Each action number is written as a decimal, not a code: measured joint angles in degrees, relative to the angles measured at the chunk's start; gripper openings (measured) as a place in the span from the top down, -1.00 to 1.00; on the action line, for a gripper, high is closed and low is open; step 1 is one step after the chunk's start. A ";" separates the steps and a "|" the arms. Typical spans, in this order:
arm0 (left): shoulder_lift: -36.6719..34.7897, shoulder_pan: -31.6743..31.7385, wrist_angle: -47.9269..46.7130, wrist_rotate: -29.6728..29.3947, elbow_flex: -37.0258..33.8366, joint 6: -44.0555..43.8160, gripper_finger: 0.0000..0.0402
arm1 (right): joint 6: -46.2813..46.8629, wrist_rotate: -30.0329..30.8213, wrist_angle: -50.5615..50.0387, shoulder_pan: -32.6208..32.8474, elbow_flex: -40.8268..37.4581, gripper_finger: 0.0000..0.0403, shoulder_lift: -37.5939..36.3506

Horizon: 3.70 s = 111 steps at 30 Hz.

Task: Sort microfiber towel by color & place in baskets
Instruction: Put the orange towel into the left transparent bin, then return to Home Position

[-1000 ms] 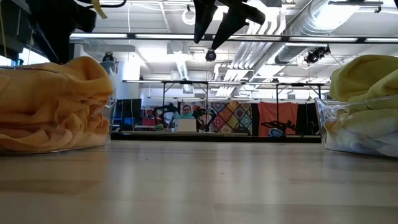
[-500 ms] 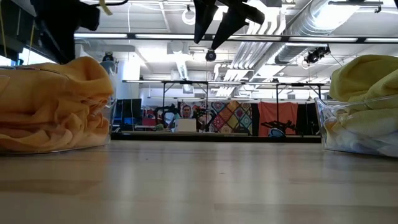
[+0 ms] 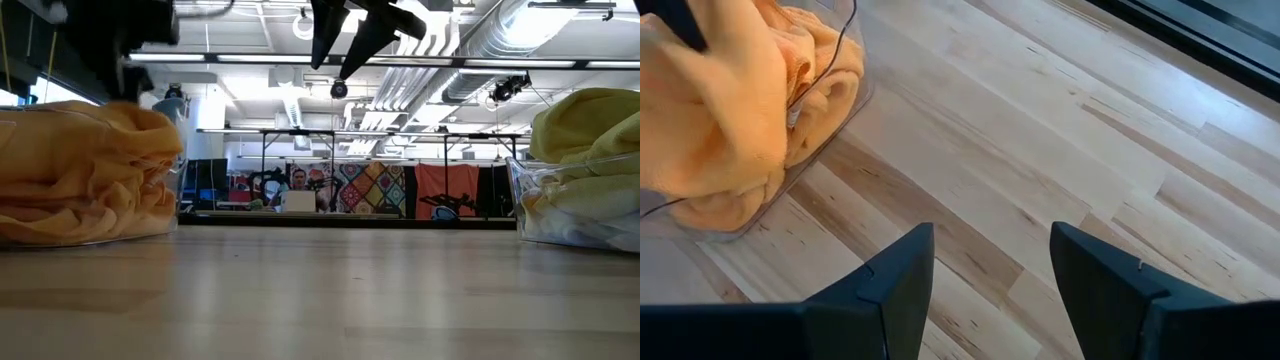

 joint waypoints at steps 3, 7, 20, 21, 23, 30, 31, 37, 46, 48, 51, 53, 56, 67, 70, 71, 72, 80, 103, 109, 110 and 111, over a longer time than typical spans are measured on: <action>2.46 0.67 -3.08 -4.66 -3.25 0.61 -0.20 | 0.02 0.00 0.04 0.00 0.00 0.02 0.00; 4.76 2.33 -4.44 -13.02 -7.76 -2.09 -0.20 | 0.26 0.00 0.11 0.00 0.00 0.02 0.00; 5.44 3.89 -5.37 -9.62 -7.99 -6.07 -0.20 | -0.22 0.02 0.15 -0.39 0.00 0.02 0.00; 5.23 3.83 -7.21 -9.62 -6.52 -6.56 -0.20 | -0.45 0.02 0.13 -0.39 0.00 0.02 0.00; 4.64 3.85 -12.23 -9.75 -3.70 -7.26 -0.20 | -1.28 0.02 0.09 -0.39 -0.01 0.02 0.00; 1.96 3.82 -18.54 -11.21 5.06 -7.54 -0.20 | -1.69 0.02 0.02 -0.42 0.00 0.02 0.00; 1.53 3.82 -17.01 -12.15 5.67 -6.80 -0.20 | -1.69 0.02 0.00 -0.42 0.00 0.02 0.00; 1.52 3.61 -4.53 -12.15 5.55 2.69 -0.20 | -1.76 0.02 -0.04 -0.42 0.00 0.02 0.00; 9.80 3.62 -4.29 -10.92 -2.07 -1.18 -0.20 | -1.73 0.02 -0.08 -0.42 0.00 0.02 0.00; 12.34 3.85 -4.51 -10.72 -3.45 -3.41 -0.20 | -1.73 0.02 -0.07 -0.42 0.00 0.02 0.00; 15.78 3.85 -4.46 -9.75 -4.77 -5.63 -0.20 | -1.73 0.02 -0.07 -0.42 -0.02 0.02 0.00; 17.48 3.85 -4.48 -9.75 -4.96 -5.78 -0.20 | -1.73 0.02 -0.07 -0.42 0.00 0.02 0.00; 18.39 3.85 -4.67 -9.82 -4.96 -5.81 -0.20 | -1.73 0.02 -0.14 -0.42 0.00 0.02 0.00; 7.66 3.82 -14.62 -8.94 0.27 -10.31 -0.20 | -13.04 -7.32 -0.85 -0.48 0.00 0.02 0.00; 3.90 3.82 -14.52 -8.19 1.79 -11.38 -0.20 | -11.73 -7.07 -1.08 -0.48 0.00 0.02 0.00; 2.82 3.82 -14.40 -8.27 2.07 -11.77 -0.20 | -11.05 -6.62 -1.69 -0.48 0.00 0.02 0.00; 1.76 3.81 -13.99 -8.35 2.13 -12.19 -0.20 | -10.75 -6.47 -2.76 -0.48 0.00 0.03 0.00; -0.97 2.35 -14.09 -11.53 2.10 -14.35 0.04 | -14.78 -8.21 -11.54 1.41 0.00 0.74 2.35; -5.69 -13.34 5.06 -23.17 1.94 -14.24 1.00 | -25.30 -15.98 14.52 2.23 -37.47 1.00 -19.97; -6.66 -13.60 15.40 -23.27 -1.87 -11.32 1.00 | -29.88 -12.92 24.48 1.82 -52.42 1.00 -41.32; -6.87 -13.62 17.76 -23.30 -2.60 -9.88 1.00 | -30.34 -12.94 25.77 1.55 -54.98 1.00 -44.91; -7.01 -13.62 20.57 -23.31 -3.25 -8.58 1.00 | -30.61 -13.00 26.80 1.32 -57.52 1.00 -48.63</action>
